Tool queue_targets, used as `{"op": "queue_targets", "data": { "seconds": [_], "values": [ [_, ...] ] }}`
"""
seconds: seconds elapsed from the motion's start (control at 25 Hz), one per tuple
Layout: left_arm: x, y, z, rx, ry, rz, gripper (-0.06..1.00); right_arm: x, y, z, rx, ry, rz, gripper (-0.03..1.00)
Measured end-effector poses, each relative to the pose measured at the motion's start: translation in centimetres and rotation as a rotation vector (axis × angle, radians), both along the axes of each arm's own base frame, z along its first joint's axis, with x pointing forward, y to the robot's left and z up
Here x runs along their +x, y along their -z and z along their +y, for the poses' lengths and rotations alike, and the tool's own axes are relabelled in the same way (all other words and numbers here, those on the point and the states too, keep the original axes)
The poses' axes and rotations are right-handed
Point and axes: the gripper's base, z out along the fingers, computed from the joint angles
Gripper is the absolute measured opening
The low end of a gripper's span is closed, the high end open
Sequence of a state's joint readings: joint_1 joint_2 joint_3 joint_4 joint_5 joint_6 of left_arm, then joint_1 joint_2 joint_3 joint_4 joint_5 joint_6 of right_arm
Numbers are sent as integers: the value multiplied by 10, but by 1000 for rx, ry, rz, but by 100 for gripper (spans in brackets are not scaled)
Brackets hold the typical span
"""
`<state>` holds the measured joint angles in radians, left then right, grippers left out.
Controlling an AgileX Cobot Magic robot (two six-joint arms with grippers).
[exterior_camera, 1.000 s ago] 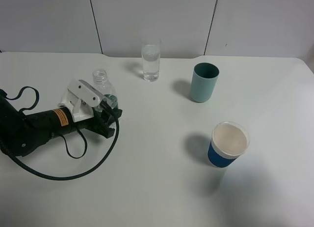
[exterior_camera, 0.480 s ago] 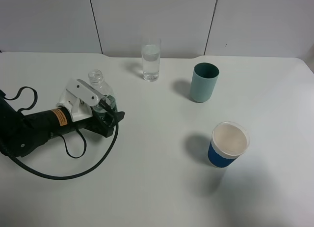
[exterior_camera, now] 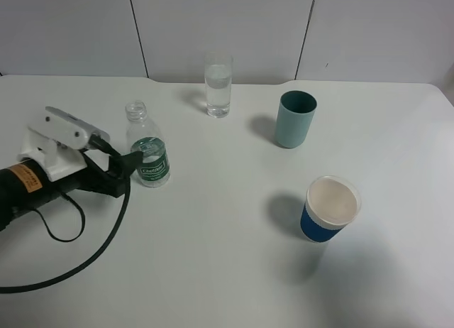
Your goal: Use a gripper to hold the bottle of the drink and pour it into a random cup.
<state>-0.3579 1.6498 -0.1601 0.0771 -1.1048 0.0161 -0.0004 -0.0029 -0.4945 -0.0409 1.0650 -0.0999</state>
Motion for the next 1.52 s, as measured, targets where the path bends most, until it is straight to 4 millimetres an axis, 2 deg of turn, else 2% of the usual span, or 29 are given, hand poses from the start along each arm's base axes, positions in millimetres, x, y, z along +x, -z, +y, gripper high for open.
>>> {"op": "queue_targets", "data": {
  "seconds": [0.16, 0.52, 0.68, 0.8, 0.92, 1.08, 1.28, 1.52],
  "values": [
    [-16, -17, 13, -52, -92, -21, 81, 0, 0, 0, 0, 0, 0, 74],
    [-27, -68, 21, -133, -153, -23, 81, 0, 0, 0, 0, 0, 0, 74],
    [-27, -103, 19, -87, -123, 4, 81, 0, 0, 0, 0, 0, 0, 74],
    [-28, -137, 18, -49, -93, 7, 81, 0, 0, 0, 0, 0, 0, 74],
    [-35, -168, 19, 6, -68, 3, 81, 0, 0, 0, 0, 0, 0, 74],
    [-53, -203, 28, 94, -63, 5, 81, 0, 0, 0, 0, 0, 0, 74],
    [-87, -220, 45, 171, -88, 47, 81, 0, 0, 0, 0, 0, 0, 74],
    [-128, -216, 66, 209, -134, 109, 81, 0, 0, 0, 0, 0, 0, 74]
  ]
}}
